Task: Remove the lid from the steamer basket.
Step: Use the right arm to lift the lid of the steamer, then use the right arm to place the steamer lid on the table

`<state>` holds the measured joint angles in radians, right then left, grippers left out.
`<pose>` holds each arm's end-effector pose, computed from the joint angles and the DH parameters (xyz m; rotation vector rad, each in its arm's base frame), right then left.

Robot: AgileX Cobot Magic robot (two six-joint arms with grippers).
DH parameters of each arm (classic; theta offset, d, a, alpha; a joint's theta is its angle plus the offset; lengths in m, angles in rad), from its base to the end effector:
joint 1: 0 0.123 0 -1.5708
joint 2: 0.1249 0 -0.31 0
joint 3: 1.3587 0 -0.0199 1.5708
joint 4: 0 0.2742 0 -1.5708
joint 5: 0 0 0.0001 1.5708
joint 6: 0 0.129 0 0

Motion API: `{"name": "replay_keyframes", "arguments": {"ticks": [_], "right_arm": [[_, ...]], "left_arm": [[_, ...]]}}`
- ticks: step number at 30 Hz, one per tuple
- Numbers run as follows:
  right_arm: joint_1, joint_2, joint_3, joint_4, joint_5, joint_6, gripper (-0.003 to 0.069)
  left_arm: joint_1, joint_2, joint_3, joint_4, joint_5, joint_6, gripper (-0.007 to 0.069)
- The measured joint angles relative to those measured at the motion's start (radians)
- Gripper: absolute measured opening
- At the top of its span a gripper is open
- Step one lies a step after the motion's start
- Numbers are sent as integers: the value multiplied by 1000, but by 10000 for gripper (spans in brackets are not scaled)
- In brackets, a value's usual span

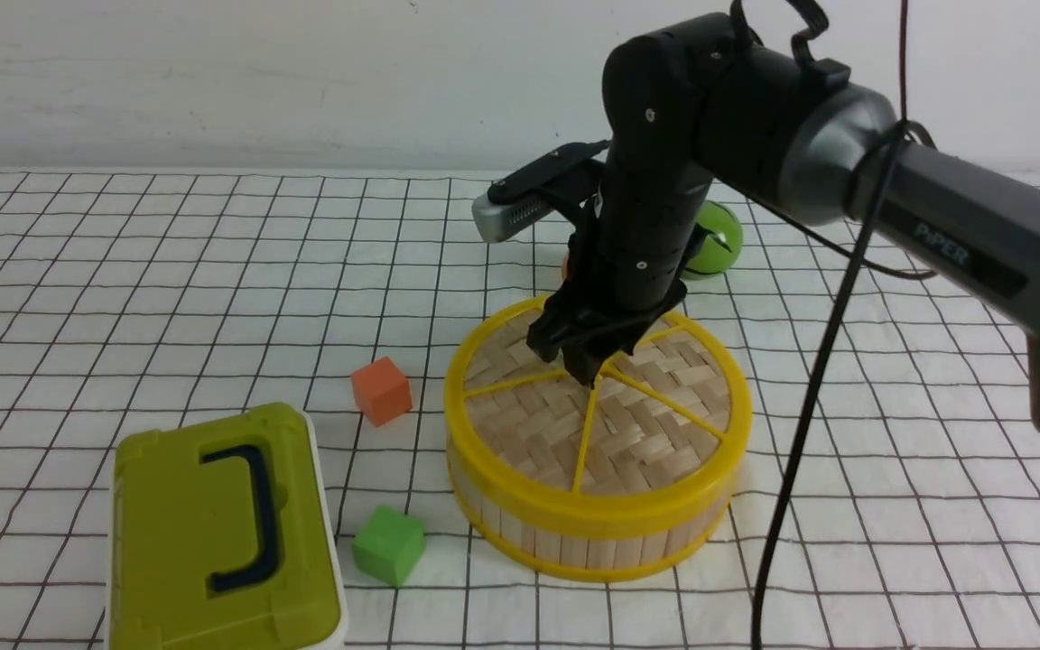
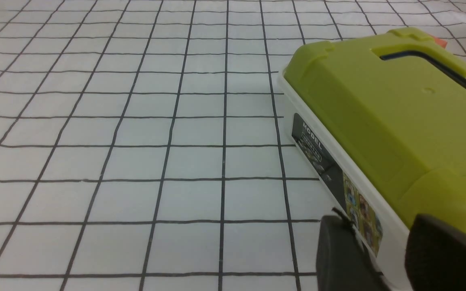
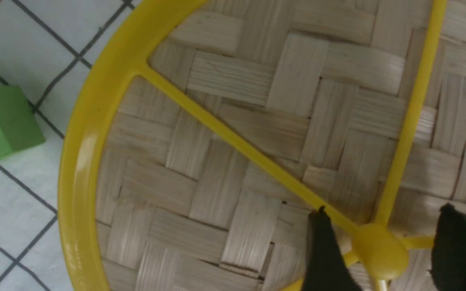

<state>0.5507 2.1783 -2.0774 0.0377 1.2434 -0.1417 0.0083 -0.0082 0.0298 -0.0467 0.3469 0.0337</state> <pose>0.4419 0.2768 0.2470 -0.9545 2.6732 0.1434 0.0883 -0.0013 0.1611 -0.0061 1.8517 -0.0160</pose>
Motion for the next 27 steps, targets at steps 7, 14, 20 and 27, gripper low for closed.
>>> {"name": "replay_keyframes", "arguments": {"ticks": [7, 14, 20, 27], "right_arm": [[0, 4, -8, 2, -4, 0, 102], [-1, -35, -9, -4, 4, 0, 104], [-39, -237, -1, -11, 5, 1, 104], [-226, -462, 235, -12, 6, 1, 104]], "left_arm": [[0, 0, 0, 0, 0, 0, 239], [0, 0, 0, 0, 0, 0, 239], [0, 0, 0, 0, 0, 0, 239], [0, 0, 0, 0, 0, 0, 239]]}}
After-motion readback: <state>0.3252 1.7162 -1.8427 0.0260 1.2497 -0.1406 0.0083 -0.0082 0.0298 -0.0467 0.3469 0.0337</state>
